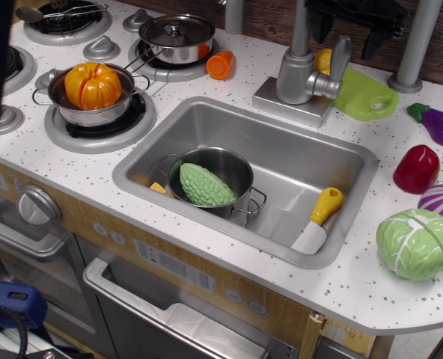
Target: Turn lever vertical to front
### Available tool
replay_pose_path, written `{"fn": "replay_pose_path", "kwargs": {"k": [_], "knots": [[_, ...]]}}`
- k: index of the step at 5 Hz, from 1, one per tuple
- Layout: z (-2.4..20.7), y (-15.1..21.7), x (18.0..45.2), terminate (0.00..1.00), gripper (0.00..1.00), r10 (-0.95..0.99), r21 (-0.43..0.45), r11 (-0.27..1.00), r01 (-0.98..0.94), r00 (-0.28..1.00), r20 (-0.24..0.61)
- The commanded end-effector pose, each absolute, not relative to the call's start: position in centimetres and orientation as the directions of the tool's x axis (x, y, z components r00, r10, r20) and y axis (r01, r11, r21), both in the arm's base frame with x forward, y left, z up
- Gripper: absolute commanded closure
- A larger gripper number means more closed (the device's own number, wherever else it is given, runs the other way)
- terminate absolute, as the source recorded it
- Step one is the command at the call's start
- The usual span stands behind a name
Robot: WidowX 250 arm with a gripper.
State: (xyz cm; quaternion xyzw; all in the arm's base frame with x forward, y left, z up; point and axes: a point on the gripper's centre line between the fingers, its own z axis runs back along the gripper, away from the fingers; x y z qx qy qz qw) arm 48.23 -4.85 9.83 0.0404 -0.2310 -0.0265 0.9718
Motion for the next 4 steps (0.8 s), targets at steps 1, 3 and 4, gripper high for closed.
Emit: {"fn": "replay_pose_path", "kwargs": {"k": [1, 3, 4], "knots": [[12.0, -4.6, 49.8, 0.0, 0.0, -0.073, 0.073, 0.996, 0.041, 0.857, 0.511], [12.1, -5.2, 49.2, 0.0, 1.0, -0.042, 0.086, 0.996, 0.0, 0.875, 0.482], [12.1, -5.5, 48.2, 0.0, 1.0, -0.008, 0.087, 0.996, -0.037, 0.884, 0.468]]}}
